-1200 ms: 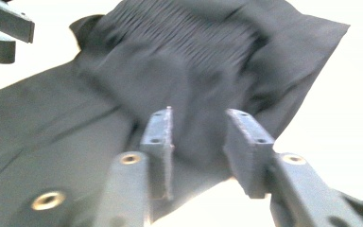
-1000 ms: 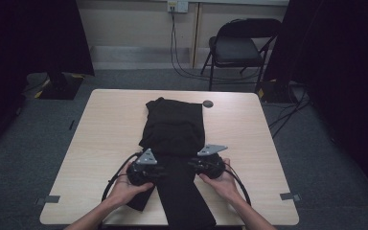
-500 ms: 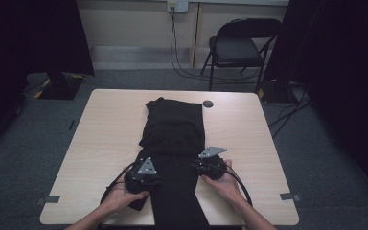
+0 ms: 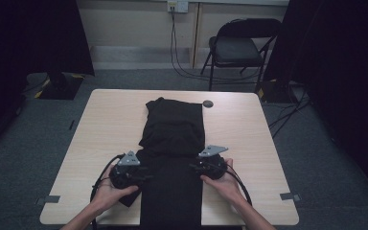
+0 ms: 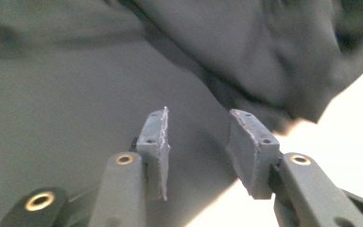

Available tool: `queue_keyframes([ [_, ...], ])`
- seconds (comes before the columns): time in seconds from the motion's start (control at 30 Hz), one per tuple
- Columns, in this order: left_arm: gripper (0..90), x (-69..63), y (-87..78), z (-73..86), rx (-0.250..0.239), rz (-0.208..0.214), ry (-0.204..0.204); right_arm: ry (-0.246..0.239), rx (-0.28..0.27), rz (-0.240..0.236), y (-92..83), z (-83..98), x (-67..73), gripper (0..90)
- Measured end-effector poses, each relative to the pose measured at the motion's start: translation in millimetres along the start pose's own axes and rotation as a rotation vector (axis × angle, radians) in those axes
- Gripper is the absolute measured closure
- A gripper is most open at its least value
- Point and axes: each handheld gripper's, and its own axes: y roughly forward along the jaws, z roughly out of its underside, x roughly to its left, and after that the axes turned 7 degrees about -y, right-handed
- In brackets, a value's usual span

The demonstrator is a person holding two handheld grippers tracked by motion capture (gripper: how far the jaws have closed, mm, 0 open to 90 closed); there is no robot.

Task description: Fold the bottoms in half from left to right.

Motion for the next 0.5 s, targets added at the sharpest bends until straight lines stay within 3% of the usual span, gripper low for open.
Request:
queue_keyframes([
  [0.07,53.2,8.9,-2.2,-0.6,0.010,-0.060,-0.010,-0.019,-0.022,-0.032,3.2,-11.8,12.3,53.7],
  [0.17,43.8,18.5,2.9,7.0,0.056,-0.059,-0.057,-0.059,-0.035,-0.083,12.4,-24.1,30.4,52.6],
  [0.2,39.9,19.1,5.8,9.1,0.067,-0.019,-0.057,-0.066,-0.032,-0.093,15.8,-26.3,35.0,52.6],
  [0.3,33.3,11.9,16.6,8.9,0.101,-0.024,0.000,-0.087,-0.017,-0.132,24.7,-28.8,45.2,52.4],
  [0.37,33.5,9.2,25.1,9.8,0.141,-0.035,0.025,-0.093,-0.004,-0.148,28.9,-26.7,48.5,52.3],
  [0.43,35.4,5.5,29.0,10.1,0.143,-0.091,0.077,-0.092,0.012,-0.160,33.6,-21.6,50.8,52.3],
  [0.5,54.8,5.6,28.5,8.7,0.130,-0.095,0.078,-0.085,0.013,-0.169,35.9,-17.2,52.3,52.2],
])
